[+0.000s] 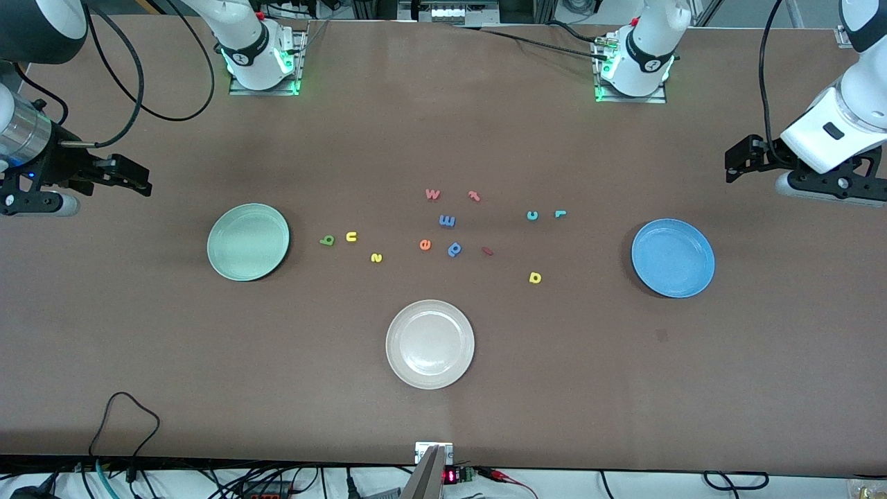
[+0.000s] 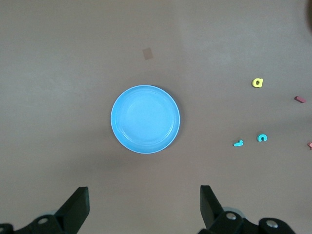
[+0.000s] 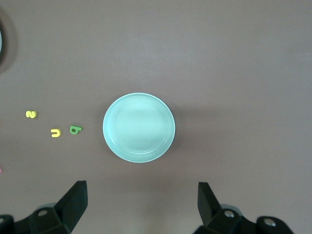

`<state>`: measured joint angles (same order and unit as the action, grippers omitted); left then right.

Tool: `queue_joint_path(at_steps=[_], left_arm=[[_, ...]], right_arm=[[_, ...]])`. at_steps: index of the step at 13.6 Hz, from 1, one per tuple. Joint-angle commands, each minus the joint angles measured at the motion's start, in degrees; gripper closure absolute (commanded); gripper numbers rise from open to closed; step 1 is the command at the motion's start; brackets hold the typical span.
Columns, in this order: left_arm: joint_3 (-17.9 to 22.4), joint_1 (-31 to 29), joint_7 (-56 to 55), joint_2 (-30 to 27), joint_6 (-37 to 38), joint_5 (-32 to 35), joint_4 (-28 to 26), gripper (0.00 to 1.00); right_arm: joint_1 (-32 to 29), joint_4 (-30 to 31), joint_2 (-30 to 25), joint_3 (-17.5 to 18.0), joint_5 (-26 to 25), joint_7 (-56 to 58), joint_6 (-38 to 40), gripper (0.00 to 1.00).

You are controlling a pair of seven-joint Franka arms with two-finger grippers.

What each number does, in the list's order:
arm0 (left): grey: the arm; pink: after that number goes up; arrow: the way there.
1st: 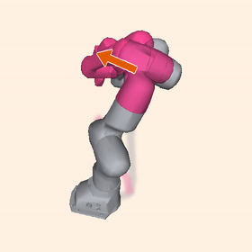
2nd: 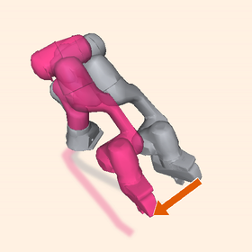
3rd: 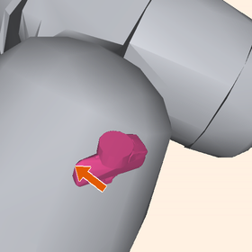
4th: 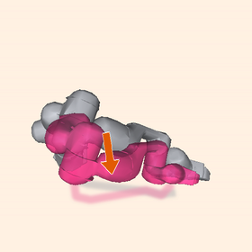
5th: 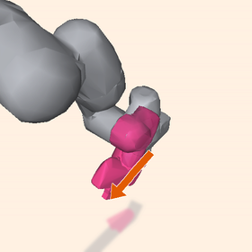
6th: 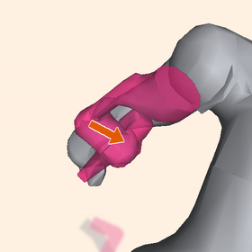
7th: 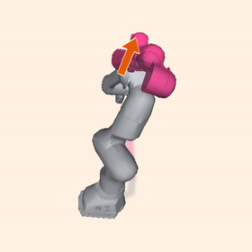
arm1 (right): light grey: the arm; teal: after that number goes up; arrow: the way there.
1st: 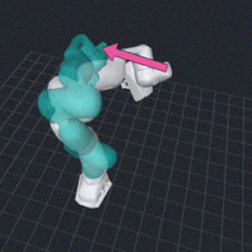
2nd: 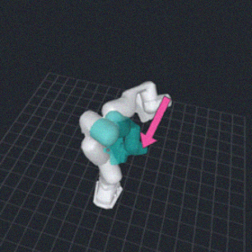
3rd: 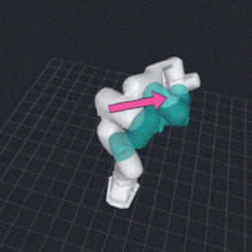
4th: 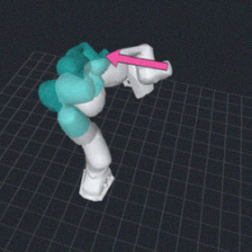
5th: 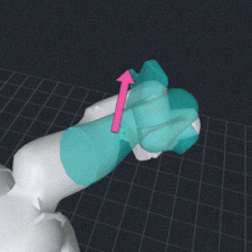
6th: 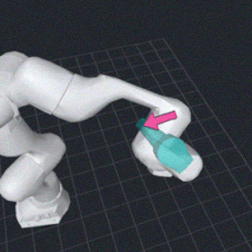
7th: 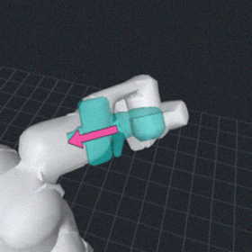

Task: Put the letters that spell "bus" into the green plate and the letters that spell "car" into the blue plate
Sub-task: 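Move both grippers from rest toward the scattered foam letters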

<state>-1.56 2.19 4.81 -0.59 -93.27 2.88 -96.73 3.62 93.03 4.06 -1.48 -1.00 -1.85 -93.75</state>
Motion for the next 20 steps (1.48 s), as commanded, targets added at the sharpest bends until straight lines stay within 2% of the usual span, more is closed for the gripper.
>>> queue_joint_path(at_steps=[1, 6, 12, 14, 17, 19, 20], left_arm=[[0.1, -0.1, 0.7, -0.2, 1.0, -1.3, 0.5, 0.00], [0.1, 0.0, 0.9, -0.3, 1.2, -1.3, 0.5, 0.00], [-1.2, 1.1, 0.8, -0.2, 2.6, -1.9, 0.5, 0.00], [-4.4, 1.8, 1.3, 1.0, 7.6, -2.7, 0.6, 0.00], [-8.1, 2.6, 0.8, 7.9, 11.9, -3.0, 0.5, 0.00], [-10.1, 3.7, 0.5, 13.1, 9.4, -3.0, 0.6, 0.00], [-10.6, 4.8, -0.1, 15.9, 4.6, -2.9, 0.3, 0.00]], right_arm=[[-0.2, 0.6, -0.5, -0.1, -0.1, 0.3, -0.8, 0.00], [-0.1, -0.7, -0.8, -0.1, 0.0, 0.7, 0.7, 0.00], [4.4, 0.7, 3.7, 0.1, 0.7, 0.4, 2.8, 0.00], [6.2, 4.4, 4.7, 0.1, 1.3, 0.4, -0.7, 0.00], [8.7, 12.8, 4.1, 0.1, 1.5, 0.2, -8.9, 0.00], [10.7, 18.4, 3.4, 0.0, 1.5, -0.7, -15.0, 0.00], [11.1, 20.3, 3.4, 0.1, 1.5, -0.6, -17.5, 0.00]])
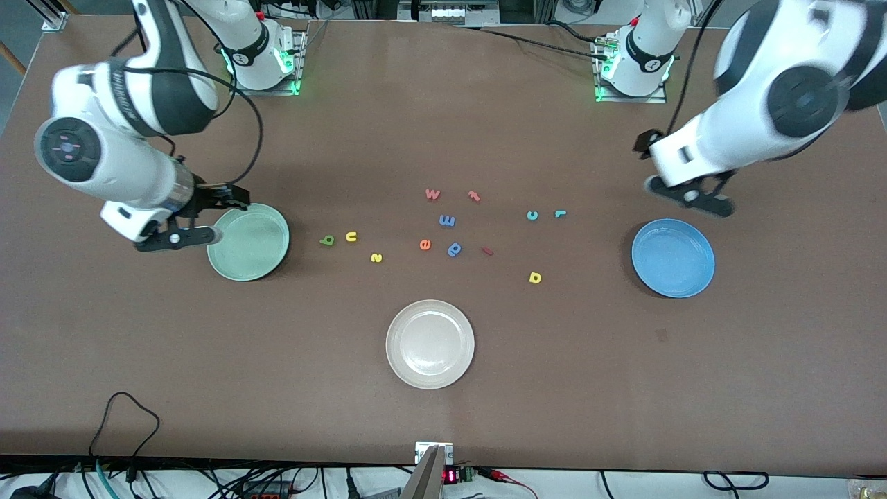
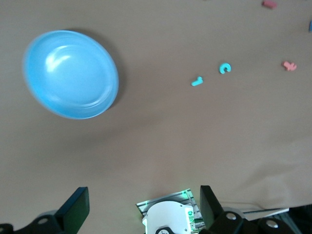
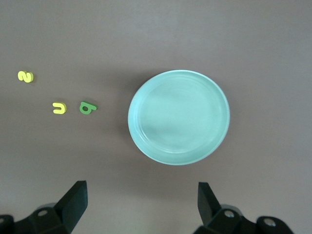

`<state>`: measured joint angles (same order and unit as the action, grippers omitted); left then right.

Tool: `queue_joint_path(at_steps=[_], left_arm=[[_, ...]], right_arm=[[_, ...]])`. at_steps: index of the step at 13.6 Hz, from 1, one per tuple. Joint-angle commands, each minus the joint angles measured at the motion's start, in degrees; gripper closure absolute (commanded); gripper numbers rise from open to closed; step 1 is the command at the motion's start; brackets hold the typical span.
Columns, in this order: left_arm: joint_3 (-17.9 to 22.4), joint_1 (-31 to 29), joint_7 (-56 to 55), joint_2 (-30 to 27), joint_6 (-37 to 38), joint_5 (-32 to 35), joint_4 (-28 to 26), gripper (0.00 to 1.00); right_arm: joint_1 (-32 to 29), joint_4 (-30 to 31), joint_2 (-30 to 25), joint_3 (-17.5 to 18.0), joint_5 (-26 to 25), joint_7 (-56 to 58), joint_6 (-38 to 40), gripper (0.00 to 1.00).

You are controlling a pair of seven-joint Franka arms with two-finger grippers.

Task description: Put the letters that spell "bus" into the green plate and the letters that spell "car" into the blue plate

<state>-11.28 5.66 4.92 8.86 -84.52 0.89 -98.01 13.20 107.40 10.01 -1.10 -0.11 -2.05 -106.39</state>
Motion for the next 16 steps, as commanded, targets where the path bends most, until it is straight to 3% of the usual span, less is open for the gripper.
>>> queue_joint_path(at_steps=[1, 2, 4, 5, 7, 11, 13, 16], left_arm=[[-0.8, 2.8, -1.4, 8.9, -8.2, -0.9, 1.8, 0.00], [-0.9, 4.3, -3.7, 11.6, -12.6, -0.8, 1.9, 0.00], [-0.8, 6.9, -6.8, 14.5, -22.0, -0.5, 1.2, 0.00], [-0.9, 8.5, -7.0, 14.5, -24.4, -0.1, 0.9, 0.00], [-0.9, 8.8, -6.9, 15.7, -28.7, -0.1, 0.8, 0.00], [-0.5, 8.1, -6.9, 23.1, -39.7, 0.1, -0.5, 0.00], [-0.4, 8.0, -6.8, 25.7, -44.1, 0.1, -0.6, 0.00], [-0.3, 8.8, -6.4, 28.6, -50.1, 0.2, -0.7, 0.00]], right_arm=[[1.9, 7.3, -2.2, -0.3, 0.6, -0.4, -7.3, 0.00], [2.9, 8.3, -1.8, -0.3, 0.6, -0.4, -8.8, 0.00], [4.5, 8.4, -0.8, -0.3, 0.5, -0.3, -9.6, 0.31], [5.1, 8.4, 0.0, -0.3, 0.5, -0.3, -10.2, 0.42], [6.1, 8.4, 1.3, -0.3, 0.5, -0.3, -10.5, 0.43], [9.6, 8.4, 3.9, -0.3, 0.0, 1.6, -10.9, 0.41], [13.9, 8.3, 5.4, -0.5, -0.2, 5.6, -13.0, 0.41], [13.5, 8.3, 8.5, -0.5, -0.2, 12.6, -17.6, 0.41]])
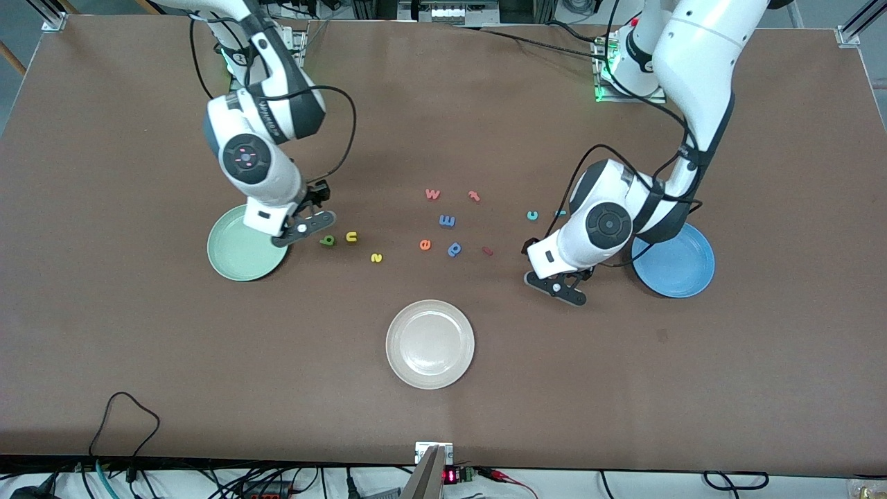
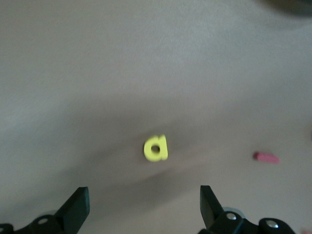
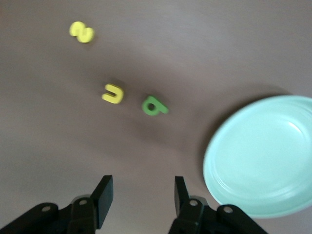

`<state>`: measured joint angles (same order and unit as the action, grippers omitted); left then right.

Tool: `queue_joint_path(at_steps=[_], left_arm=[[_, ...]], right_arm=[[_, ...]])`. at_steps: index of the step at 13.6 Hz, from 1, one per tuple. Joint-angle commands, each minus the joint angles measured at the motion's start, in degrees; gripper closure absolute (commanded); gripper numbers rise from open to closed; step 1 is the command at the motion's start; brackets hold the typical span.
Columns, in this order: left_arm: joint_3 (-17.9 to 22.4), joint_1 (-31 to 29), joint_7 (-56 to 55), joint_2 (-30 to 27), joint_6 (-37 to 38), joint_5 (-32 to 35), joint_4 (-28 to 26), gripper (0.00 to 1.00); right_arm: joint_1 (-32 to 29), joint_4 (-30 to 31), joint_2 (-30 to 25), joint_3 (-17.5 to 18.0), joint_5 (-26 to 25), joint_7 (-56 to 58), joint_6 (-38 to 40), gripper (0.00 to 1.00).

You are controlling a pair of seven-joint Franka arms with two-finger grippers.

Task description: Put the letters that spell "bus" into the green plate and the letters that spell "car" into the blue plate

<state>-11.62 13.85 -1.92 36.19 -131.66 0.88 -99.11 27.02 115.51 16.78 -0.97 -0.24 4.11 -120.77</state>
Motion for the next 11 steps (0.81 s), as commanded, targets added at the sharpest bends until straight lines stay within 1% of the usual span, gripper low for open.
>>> queue_joint_path(at_steps=[1, 2, 3, 4, 6, 7, 8, 9, 10, 11], left_arm=[[0.1, 0.5, 0.8, 2.3, -4.5, 0.3, 0.4, 0.00], [0.0, 0.7, 0.8, 2.8, -5.6, 0.9, 0.4, 0.00], [0.0, 1.2, 0.7, 2.9, -6.1, 2.7, 0.5, 0.06], [0.0, 1.6, 0.2, 3.1, -6.2, 4.4, 0.5, 0.09], [0.0, 1.6, 0.0, 4.8, -8.2, 4.8, 0.5, 0.16], [0.0, 1.6, 0.2, 5.3, -8.9, 4.8, 0.5, 0.24], [0.0, 1.7, 0.2, 5.3, -8.9, 4.9, 0.4, 0.33], [0.0, 1.7, 0.2, 5.5, -8.9, 4.9, 0.4, 0.40], [0.0, 1.8, 0.2, 5.7, -8.9, 4.9, 0.4, 0.41], [0.0, 1.9, 0.2, 5.8, -8.9, 4.9, 0.4, 0.44]], right_arm=[[-0.5, 0.3, 2.9, -0.6, -0.1, 8.9, -5.2, 0.41], [-0.1, 0.4, 3.5, -0.6, -0.1, 10.2, -6.6, 0.41], [0.0, 0.4, 4.2, -0.7, -0.2, 11.3, -7.5, 0.41], [0.0, 0.4, 4.7, -0.8, -0.2, 13.2, -9.0, 0.41], [-1.2, 0.0, 6.7, -0.8, -0.3, 17.6, -12.6, 0.41], [-1.0, 0.1, 7.5, -0.8, -0.4, 18.8, -15.0, 0.41], [-0.8, 0.0, 8.3, -0.9, -0.7, 19.8, -16.5, 0.41], [-1.0, 0.0, 9.0, -0.9, -2.5, 20.7, -18.5, 0.41], [-1.2, 0.0, 9.8, -0.9, -4.0, 21.5, -19.8, 0.41], [-1.0, 0.0, 10.3, -0.8, -4.1, 21.6, -20.5, 0.41]])
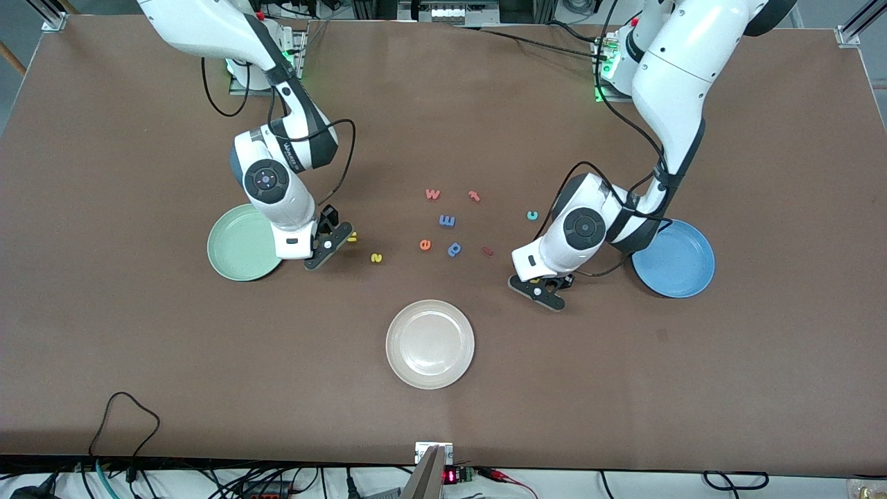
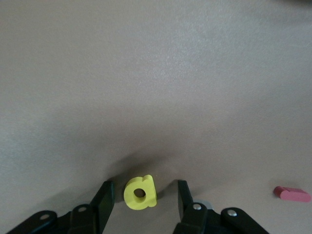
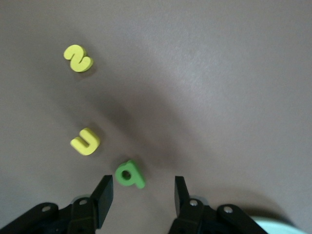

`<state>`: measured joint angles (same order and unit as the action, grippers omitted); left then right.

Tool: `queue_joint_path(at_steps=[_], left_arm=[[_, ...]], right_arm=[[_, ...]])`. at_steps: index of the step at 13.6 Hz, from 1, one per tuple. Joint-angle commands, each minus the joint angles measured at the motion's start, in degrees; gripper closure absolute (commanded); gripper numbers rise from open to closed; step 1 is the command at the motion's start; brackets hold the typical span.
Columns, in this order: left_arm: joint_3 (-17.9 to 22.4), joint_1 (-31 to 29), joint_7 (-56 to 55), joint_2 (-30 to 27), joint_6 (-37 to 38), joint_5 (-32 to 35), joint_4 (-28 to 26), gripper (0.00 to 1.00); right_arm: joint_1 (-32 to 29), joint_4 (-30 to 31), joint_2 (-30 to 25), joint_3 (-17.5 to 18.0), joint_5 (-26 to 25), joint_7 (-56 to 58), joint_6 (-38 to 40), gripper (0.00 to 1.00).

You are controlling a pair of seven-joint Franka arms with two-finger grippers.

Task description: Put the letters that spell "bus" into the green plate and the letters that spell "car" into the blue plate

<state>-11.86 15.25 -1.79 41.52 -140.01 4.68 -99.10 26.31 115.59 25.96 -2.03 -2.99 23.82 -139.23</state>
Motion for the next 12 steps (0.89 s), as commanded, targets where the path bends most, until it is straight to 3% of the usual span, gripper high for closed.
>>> queue_joint_path(at_steps=[1, 4, 8, 12], left_arm=[[0.3, 0.5, 0.0, 0.4, -0.5, 1.1, 0.4, 0.52], [0.3, 0.4, 0.3, -1.0, 4.2, 1.1, 0.7, 0.89], [1.0, -1.9, 0.6, -10.1, 23.2, 3.0, 2.9, 0.91], [1.0, -10.7, 2.5, -11.8, 34.6, 8.0, 2.4, 0.93]], right_arm=[[0.1, -0.1, 1.7, 0.3, -1.4, 2.0, -2.3, 0.41], [0.2, 0.3, 2.9, 0.3, -1.4, 1.8, -2.8, 0.41], [0.1, 1.4, 3.0, 0.3, -1.4, 1.1, -2.6, 0.41], [0.4, 1.7, 3.0, 0.4, -1.3, 1.1, -2.5, 0.39]])
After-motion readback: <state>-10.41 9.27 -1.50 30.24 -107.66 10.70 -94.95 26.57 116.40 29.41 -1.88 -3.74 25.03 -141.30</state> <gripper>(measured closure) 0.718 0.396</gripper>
